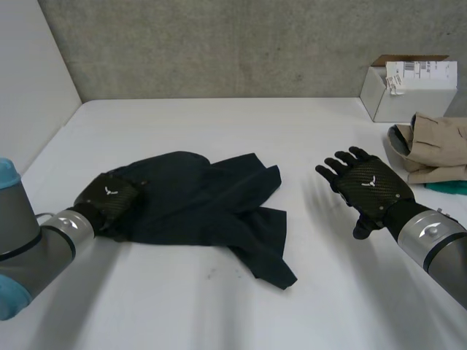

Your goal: Fold the laundry.

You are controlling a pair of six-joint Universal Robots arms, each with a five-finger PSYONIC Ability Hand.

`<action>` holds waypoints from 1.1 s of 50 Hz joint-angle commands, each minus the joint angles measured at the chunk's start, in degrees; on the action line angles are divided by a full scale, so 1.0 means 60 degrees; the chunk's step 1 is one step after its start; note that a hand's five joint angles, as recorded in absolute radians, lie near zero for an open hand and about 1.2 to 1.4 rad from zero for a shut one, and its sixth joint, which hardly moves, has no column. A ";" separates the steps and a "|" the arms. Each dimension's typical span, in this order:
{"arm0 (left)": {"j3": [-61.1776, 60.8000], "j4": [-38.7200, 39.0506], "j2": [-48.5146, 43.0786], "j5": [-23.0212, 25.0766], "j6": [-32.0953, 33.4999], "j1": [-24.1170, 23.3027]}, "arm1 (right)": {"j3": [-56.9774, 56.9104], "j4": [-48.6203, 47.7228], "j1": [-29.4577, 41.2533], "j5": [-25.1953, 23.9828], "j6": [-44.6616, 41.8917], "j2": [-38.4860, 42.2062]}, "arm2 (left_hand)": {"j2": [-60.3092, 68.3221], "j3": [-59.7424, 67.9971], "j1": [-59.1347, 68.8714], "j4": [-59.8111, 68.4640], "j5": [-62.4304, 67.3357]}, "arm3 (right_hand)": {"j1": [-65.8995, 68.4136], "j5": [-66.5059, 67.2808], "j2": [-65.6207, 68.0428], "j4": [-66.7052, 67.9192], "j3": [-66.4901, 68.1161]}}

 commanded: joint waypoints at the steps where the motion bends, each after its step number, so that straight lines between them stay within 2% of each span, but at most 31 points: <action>1: 0.0165 0.0096 -0.0312 -0.0015 0.0004 0.0103 | 0.0000 0.0000 -0.0013 0.0005 -0.0001 0.0003 | 0.0981 0.0864 0.0909 0.1025 0.1034 | 0.0164 -0.0126 0.0231 0.0207 0.0211; 5: 0.0224 0.0286 -0.0488 0.0000 0.0019 0.0177 | 0.0014 0.0000 0.0001 -0.0009 -0.0001 0.0003 | 0.1093 0.0976 0.1021 0.1138 0.1147 | 0.0164 -0.0126 0.0231 0.0207 0.0211; 16: 0.0502 0.0477 -0.0942 0.0000 0.0078 0.0279 | 0.0044 -0.0015 0.0001 -0.0009 -0.0001 0.0003 | 0.3672 0.3554 0.3599 0.3716 0.3725 | 0.0164 -0.0126 0.0231 0.0207 0.0211; 18: 0.0532 0.0477 -0.1030 0.0000 0.0107 0.0308 | 0.0044 -0.0015 0.0001 0.0005 -0.0001 0.0018 | 0.4871 0.4753 0.4798 0.4915 0.4924 | 0.0164 -0.0126 0.0231 0.0207 0.0211; 20: 0.0590 0.0492 -0.1045 -0.0044 0.0136 0.0308 | 0.0044 -0.0015 0.0001 0.0005 -0.0001 0.0018 | 0.8172 0.8055 0.8100 0.8217 0.8226 | 0.0164 -0.0126 0.0231 0.0207 0.0211; 25: 0.0898 0.1047 -0.0636 -0.0351 0.0063 0.0469 | 0.0058 -0.0015 0.0001 0.0005 -0.0001 0.0003 | 0.8239 0.8122 0.8167 0.8283 0.8292 | 0.0164 -0.0126 0.0231 0.0207 0.0211; 30: 0.1453 0.1794 0.0141 -0.1243 0.0005 0.0777 | 0.0058 -0.0015 0.0001 0.0005 -0.0001 0.0003 | 0.8239 0.8122 0.8167 0.8283 0.8292 | 0.0164 -0.0126 0.0231 0.0207 0.0211; 36: 0.2508 0.2746 0.0653 -0.1480 -0.0171 0.0690 | 0.0044 -0.0015 0.0001 0.0020 -0.0015 -0.0026 | 0.8239 0.8122 0.8167 0.8283 0.8292 | 0.0164 -0.0126 0.0231 0.0207 0.0211; 39: 0.2991 0.3332 0.0932 -0.1392 -0.0960 0.0179 | 0.0044 0.0000 0.0001 0.0020 -0.0001 -0.0055 | 0.8239 0.8122 0.8167 0.8283 0.8292 | 0.0164 -0.0126 0.0231 0.0207 0.0211; 42: 0.3503 0.4165 0.1005 -0.1290 -0.2231 -0.0830 | 0.0044 -0.0015 -0.0013 0.0078 -0.0001 -0.0084 | 0.8239 0.8122 0.8167 0.8283 0.8292 | 0.0164 -0.0126 0.0231 0.0207 0.0211; 47: 0.3696 0.4637 0.0933 -0.1129 -0.3495 -0.2091 | 0.0015 -0.0015 -0.0028 0.0385 -0.0001 -0.0114 | 0.8239 0.8122 0.8167 0.8283 0.8292 | 0.0164 -0.0126 0.0231 0.0207 0.0211; 51: 0.3711 0.4594 0.0392 -0.0500 -0.4023 -0.3132 | -0.0073 -0.0030 -0.0043 0.0766 0.0014 -0.0129 | 0.8239 0.8122 0.8167 0.8283 0.8292 | 0.0164 -0.0126 0.0231 0.0207 0.0211; 55: 0.3521 0.4360 -0.0778 0.0743 -0.4199 -0.4506 | -0.0161 -0.0073 -0.0334 0.1045 0.0073 -0.0172 | 0.8239 0.8122 0.8167 0.8283 0.8292 | 0.0164 -0.0126 0.0231 0.0207 0.0211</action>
